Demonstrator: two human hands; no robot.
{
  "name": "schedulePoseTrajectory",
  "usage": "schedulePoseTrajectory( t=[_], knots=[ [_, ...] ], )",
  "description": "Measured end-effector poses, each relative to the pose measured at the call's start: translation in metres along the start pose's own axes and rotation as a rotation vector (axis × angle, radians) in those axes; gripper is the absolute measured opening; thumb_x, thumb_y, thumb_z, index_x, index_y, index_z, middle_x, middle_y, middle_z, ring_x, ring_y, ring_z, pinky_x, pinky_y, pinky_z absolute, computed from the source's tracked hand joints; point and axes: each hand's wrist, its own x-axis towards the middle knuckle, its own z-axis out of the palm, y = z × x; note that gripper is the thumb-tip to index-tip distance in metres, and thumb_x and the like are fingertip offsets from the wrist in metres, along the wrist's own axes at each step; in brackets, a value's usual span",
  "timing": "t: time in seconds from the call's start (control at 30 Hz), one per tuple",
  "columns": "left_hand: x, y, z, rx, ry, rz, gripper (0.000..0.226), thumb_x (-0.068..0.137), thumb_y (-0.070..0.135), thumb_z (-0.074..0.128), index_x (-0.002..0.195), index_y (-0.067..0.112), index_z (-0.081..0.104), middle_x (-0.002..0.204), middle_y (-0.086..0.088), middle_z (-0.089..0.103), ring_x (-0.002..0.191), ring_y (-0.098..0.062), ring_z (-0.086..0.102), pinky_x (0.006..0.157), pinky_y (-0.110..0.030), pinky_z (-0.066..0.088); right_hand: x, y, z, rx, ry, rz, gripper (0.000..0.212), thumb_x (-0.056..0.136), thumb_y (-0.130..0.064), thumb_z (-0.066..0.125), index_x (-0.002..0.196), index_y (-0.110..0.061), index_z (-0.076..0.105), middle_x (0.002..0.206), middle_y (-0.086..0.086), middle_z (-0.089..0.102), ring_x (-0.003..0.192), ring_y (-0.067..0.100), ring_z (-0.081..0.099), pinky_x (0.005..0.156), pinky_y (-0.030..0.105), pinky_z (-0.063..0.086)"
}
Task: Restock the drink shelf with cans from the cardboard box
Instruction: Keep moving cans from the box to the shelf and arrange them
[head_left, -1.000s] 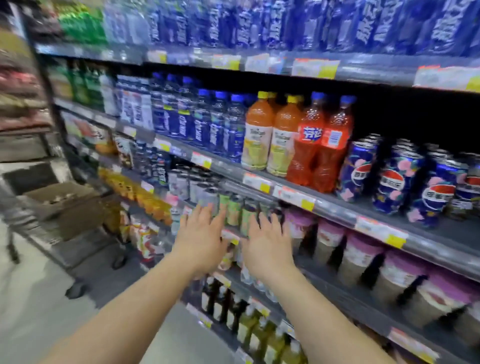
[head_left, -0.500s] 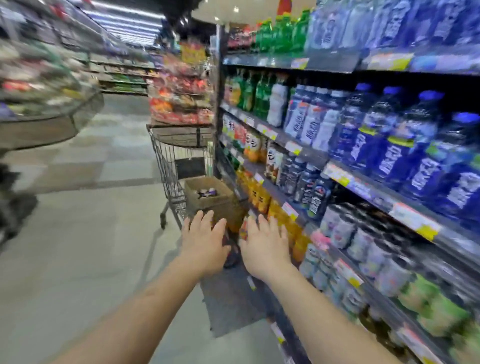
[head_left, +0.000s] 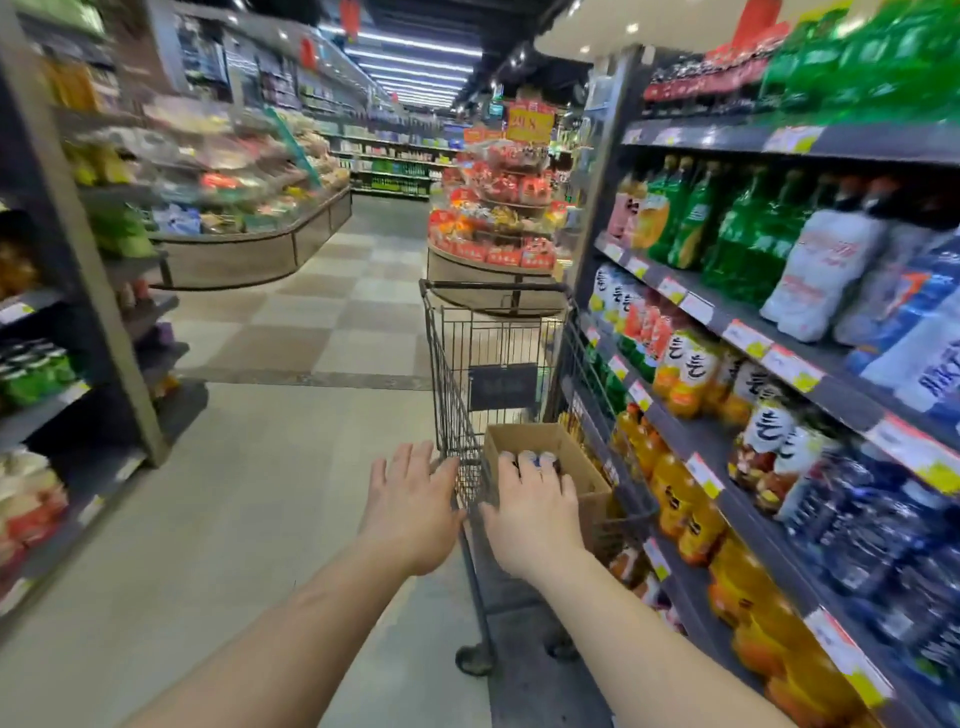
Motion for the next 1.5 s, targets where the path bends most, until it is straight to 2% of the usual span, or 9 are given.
schedulePoseTrajectory(
  t=[0.3,0.43,0.57,0.73,0.97,1.07,1.27,1.4,1.5],
  knots=[
    [0.214,-0.084,0.014,0.094,-0.073,0.169,0.065,0.096,0.051,0.037,0.151,0.028,0.013,0.162,-0.007,0.005,0.148,-0.029,-0.002,0.119,-0.05,-0.001,0.202,-0.026,0.035,0.147,-0.041,0.198,0.065,0.1,-0.044,0.036,0.154,-0.02,0.009,0.162,0.007,0.011,0.149,0.03,0.005,0.118,0.051,0.004],
    [0.29,-0.065,0.045,0.076,-0.148,0.311,0.067,0.096,0.051,0.038,0.152,0.027,0.011,0.162,-0.007,0.006,0.148,-0.029,0.0,0.119,-0.051,0.002,0.252,0.012,0.048,0.165,-0.03,0.359,0.062,0.1,-0.043,0.036,0.153,-0.02,0.013,0.161,0.006,0.015,0.149,0.028,0.009,0.12,0.049,0.007],
    [0.359,-0.034,0.085,0.031,-0.173,0.433,0.067,0.096,0.043,0.043,0.152,0.029,0.009,0.161,-0.006,0.008,0.148,-0.028,0.0,0.119,-0.05,0.0,0.296,0.071,0.073,0.151,-0.046,0.508,0.063,0.101,-0.042,0.037,0.154,-0.021,0.012,0.162,0.005,0.016,0.149,0.027,0.01,0.12,0.05,0.009],
    [0.436,-0.005,0.121,0.016,-0.199,0.552,0.069,0.095,0.044,0.042,0.152,0.029,0.006,0.161,-0.008,0.008,0.148,-0.03,0.0,0.119,-0.05,0.001,0.342,0.121,0.094,0.163,-0.094,0.64,0.066,0.1,-0.045,0.039,0.154,-0.023,0.009,0.162,0.003,0.012,0.149,0.026,0.007,0.119,0.048,0.005],
    [0.503,0.03,0.167,-0.072,-0.187,0.741,0.068,0.096,0.043,0.043,0.153,0.026,0.011,0.161,-0.007,0.013,0.148,-0.027,0.005,0.118,-0.048,-0.002,0.383,0.155,0.119,0.18,-0.088,0.791,0.067,0.098,-0.048,0.042,0.154,-0.024,0.012,0.162,0.003,0.015,0.149,0.024,0.009,0.121,0.048,0.008],
    [0.532,0.04,0.191,-0.072,-0.227,0.806,0.067,0.095,0.046,0.042,0.152,0.028,0.011,0.161,-0.005,0.013,0.148,-0.026,0.004,0.117,-0.047,-0.004,0.404,0.164,0.134,0.205,-0.09,0.861,0.067,0.098,-0.048,0.043,0.153,-0.025,0.013,0.161,0.003,0.017,0.149,0.024,0.011,0.121,0.048,0.009],
    [0.591,0.042,0.237,-0.053,-0.331,0.975,0.067,0.095,0.047,0.039,0.152,0.027,0.01,0.161,-0.008,0.012,0.148,-0.029,0.003,0.119,-0.052,0.001,0.444,0.175,0.169,0.254,-0.111,1.034,0.064,0.098,-0.045,0.044,0.153,-0.026,0.017,0.159,0.004,0.023,0.147,0.025,0.016,0.12,0.047,0.012],
    [0.621,0.037,0.272,-0.038,-0.355,1.058,0.068,0.095,0.046,0.041,0.152,0.026,0.012,0.16,-0.008,0.017,0.148,-0.029,0.007,0.119,-0.05,0.003,0.457,0.181,0.215,0.295,-0.13,1.132,0.061,0.096,-0.044,0.048,0.15,-0.026,0.025,0.154,0.004,0.033,0.141,0.027,0.029,0.117,0.045,0.022],
    [0.632,0.034,0.305,0.009,-0.388,1.101,0.072,0.092,0.05,0.044,0.152,0.025,0.014,0.158,-0.01,0.024,0.147,-0.031,0.014,0.119,-0.052,0.008,0.459,0.183,0.257,0.369,-0.208,1.185,0.062,0.096,-0.042,0.048,0.15,-0.026,0.023,0.153,0.005,0.033,0.139,0.027,0.031,0.115,0.044,0.027]
  ],
)
